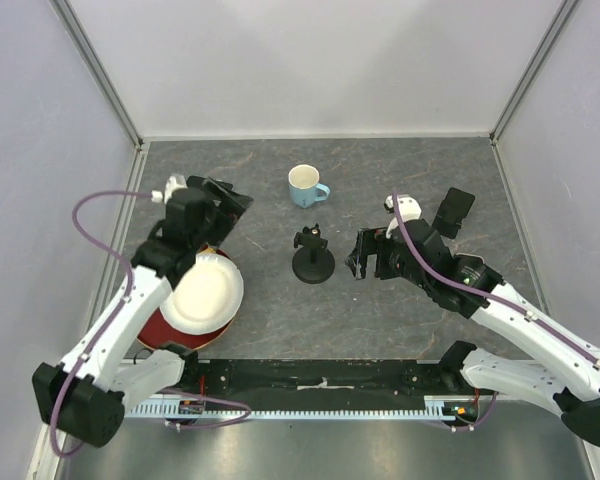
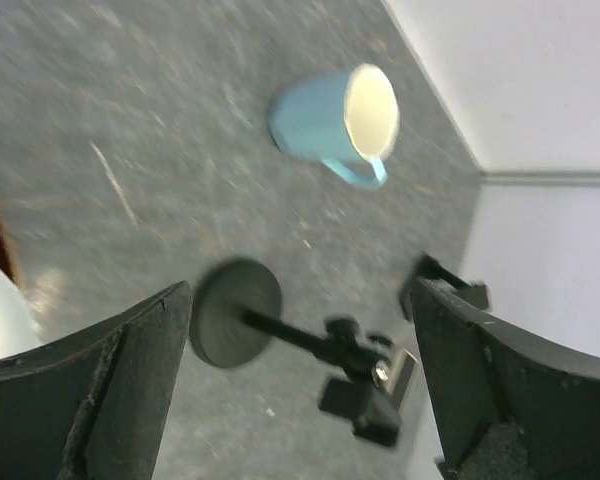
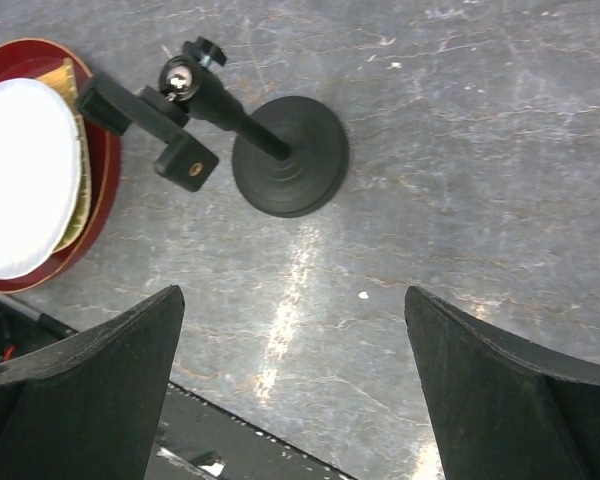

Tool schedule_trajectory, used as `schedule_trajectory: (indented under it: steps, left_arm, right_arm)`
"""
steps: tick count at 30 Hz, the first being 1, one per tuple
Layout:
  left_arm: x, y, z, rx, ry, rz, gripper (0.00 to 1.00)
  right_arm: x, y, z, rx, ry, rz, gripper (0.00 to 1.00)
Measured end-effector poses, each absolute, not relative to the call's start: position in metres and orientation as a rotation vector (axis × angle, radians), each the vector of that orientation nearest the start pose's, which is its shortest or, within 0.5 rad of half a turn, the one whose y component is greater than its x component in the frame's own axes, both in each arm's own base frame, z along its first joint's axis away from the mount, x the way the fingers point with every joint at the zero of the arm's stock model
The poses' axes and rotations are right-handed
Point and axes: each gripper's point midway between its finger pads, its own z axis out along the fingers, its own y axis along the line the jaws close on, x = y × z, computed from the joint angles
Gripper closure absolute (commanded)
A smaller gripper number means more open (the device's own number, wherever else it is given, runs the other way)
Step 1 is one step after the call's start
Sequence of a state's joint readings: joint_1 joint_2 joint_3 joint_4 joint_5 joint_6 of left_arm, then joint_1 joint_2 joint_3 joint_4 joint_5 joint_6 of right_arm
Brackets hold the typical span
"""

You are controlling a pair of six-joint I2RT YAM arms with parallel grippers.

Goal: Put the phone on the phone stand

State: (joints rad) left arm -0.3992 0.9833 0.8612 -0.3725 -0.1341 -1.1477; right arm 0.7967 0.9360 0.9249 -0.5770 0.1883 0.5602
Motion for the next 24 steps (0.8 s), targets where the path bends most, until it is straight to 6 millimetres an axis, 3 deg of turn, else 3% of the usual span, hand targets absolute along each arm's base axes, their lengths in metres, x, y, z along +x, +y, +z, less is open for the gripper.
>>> schedule_trajectory:
  steps: [3, 7, 11, 13, 15, 17, 21, 24]
  left_arm:
    - [0.331, -0.113, 0.226, -0.853, 2.031, -0.663, 0.03]
    - [0.356, -0.079, 0.193, -0.878, 2.189, -0.551, 0.05]
    - [0.373, -0.061, 0.159, -0.934, 2.312, -0.566, 0.05]
    - [0.383, -0.053, 0.15, -0.975, 2.331, -0.607, 0.05]
    - [0.396, -0.045, 0.146, -1.001, 2.324, -0.651, 0.11]
    - [0.42, -0.039, 0.145, -1.002, 2.295, -0.717, 0.13]
    - [0.479, -0.036, 0.138, -0.963, 2.241, -0.843, 0.35]
    - [0.519, -0.042, 0.126, -0.954, 2.219, -0.939, 0.4]
  right_arm:
    - [0.221, 0.197, 0.215, -0.153, 2.189, 0.511, 0.02]
    - [0.233, 0.19, 0.217, -0.162, 2.175, 0.443, 0.02]
    - [0.248, 0.191, 0.214, -0.181, 2.187, 0.392, 0.02]
    - [0.253, 0.189, 0.21, -0.179, 2.199, 0.375, 0.02]
    - [0.257, 0.185, 0.209, -0.159, 2.202, 0.368, 0.02]
    - [0.262, 0.179, 0.211, -0.129, 2.197, 0.369, 0.02]
    - [0.269, 0.164, 0.221, -0.059, 2.17, 0.375, 0.02]
    - [0.273, 0.152, 0.228, -0.014, 2.147, 0.373, 0.02]
